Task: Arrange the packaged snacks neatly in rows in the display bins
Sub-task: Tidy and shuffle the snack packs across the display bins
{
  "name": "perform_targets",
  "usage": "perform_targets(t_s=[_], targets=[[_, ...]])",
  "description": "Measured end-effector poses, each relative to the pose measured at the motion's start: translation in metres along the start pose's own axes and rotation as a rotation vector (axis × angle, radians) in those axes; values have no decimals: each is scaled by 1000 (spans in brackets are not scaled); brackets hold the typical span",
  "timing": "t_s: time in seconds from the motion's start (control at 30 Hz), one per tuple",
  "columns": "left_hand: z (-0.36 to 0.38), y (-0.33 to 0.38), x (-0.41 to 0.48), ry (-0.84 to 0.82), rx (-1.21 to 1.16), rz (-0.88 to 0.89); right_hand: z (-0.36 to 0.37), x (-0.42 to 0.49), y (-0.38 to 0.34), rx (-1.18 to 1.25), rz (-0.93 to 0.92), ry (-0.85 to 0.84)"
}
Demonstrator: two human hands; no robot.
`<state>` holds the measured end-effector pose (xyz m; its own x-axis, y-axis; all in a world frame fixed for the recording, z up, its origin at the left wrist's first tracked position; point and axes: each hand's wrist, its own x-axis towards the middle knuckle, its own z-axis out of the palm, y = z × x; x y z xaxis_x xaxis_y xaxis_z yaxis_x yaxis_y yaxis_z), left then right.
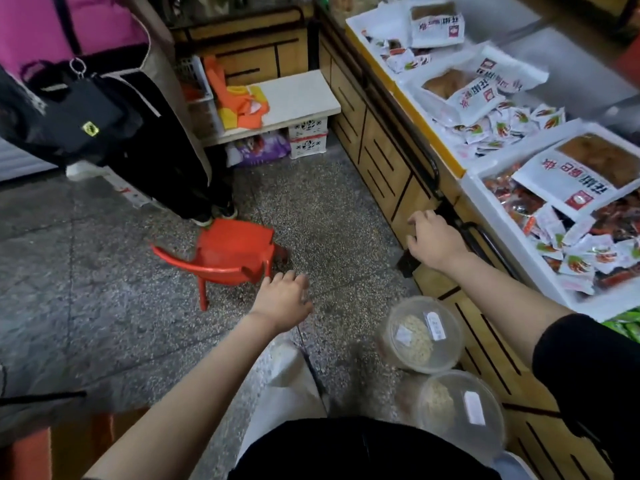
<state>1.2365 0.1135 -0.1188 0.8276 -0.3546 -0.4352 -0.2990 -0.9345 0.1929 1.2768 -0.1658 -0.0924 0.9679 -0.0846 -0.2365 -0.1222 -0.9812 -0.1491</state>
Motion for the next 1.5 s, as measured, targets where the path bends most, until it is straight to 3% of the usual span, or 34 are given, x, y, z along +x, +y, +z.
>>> perform_targets(t_s=[0.33, 0.73, 1.07, 1.5], targets=[[-72, -84, 114, -32, 124, 145, -4, 87, -43, 9, 176, -41], [-108, -113, 241, -84, 193, 200, -7, 182, -32, 13, 248, -39], [-170, -79, 369, -116, 205, 165, -49, 304, 41, 127, 215, 53], [-219, -9, 520, -216, 237, 337, -78, 390, 112, 187, 422, 6]])
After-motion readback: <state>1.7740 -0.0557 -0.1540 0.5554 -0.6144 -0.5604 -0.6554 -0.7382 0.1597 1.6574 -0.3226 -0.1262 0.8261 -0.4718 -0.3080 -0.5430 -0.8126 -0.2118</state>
